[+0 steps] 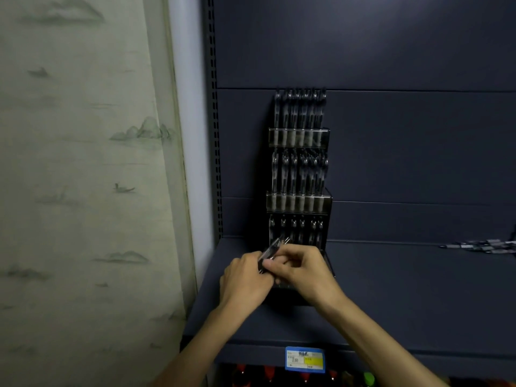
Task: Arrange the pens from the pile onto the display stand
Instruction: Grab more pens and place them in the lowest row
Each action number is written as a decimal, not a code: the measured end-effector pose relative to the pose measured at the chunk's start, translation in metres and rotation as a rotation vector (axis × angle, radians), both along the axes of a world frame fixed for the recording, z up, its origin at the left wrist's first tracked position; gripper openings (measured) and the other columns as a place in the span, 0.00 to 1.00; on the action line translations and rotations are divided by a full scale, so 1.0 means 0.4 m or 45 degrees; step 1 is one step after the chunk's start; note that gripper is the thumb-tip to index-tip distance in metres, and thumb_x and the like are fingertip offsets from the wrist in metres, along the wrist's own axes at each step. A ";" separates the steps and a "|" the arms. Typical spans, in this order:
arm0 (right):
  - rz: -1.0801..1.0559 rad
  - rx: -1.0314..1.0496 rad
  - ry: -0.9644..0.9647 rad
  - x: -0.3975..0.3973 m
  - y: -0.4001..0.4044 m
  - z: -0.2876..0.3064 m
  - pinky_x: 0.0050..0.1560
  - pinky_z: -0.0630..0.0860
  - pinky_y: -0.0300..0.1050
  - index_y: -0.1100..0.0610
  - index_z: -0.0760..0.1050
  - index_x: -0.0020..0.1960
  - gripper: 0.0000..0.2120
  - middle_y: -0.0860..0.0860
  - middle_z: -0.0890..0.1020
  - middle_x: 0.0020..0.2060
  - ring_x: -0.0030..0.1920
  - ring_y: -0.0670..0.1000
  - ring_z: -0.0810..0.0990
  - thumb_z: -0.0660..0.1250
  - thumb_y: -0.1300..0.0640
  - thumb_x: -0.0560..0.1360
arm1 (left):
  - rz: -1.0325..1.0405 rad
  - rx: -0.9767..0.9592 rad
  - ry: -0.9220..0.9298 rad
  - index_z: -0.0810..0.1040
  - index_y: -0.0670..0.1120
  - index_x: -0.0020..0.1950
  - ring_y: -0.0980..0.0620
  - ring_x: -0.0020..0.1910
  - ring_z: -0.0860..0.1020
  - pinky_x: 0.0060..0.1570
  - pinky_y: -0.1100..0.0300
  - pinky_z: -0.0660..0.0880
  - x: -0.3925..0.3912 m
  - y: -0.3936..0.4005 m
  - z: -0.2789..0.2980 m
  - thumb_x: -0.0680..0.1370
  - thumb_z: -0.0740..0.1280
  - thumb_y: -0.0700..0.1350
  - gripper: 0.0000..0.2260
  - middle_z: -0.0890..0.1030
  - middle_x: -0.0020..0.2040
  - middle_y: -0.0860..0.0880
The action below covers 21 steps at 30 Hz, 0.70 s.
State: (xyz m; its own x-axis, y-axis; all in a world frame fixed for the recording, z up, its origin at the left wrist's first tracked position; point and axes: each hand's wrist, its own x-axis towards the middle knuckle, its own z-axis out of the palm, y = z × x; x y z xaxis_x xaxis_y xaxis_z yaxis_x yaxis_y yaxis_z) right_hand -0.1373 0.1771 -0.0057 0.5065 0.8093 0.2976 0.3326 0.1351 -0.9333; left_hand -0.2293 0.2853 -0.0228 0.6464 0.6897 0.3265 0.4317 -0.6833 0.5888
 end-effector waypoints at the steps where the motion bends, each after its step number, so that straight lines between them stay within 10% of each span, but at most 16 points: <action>1: -0.009 0.010 0.013 -0.003 0.004 -0.001 0.39 0.80 0.47 0.57 0.84 0.43 0.02 0.54 0.82 0.33 0.33 0.48 0.79 0.74 0.60 0.74 | -0.004 -0.006 0.006 0.80 0.55 0.54 0.46 0.47 0.80 0.36 0.57 0.68 -0.001 0.001 -0.001 0.79 0.63 0.55 0.09 0.83 0.46 0.51; 21: -0.497 0.429 0.140 0.043 0.024 0.048 0.41 0.81 0.43 0.63 0.81 0.47 0.06 0.53 0.86 0.39 0.40 0.50 0.85 0.70 0.60 0.78 | 0.072 -0.064 -0.046 0.69 0.52 0.35 0.43 0.41 0.78 0.41 0.51 0.75 -0.027 0.075 -0.027 0.81 0.61 0.54 0.15 0.77 0.34 0.52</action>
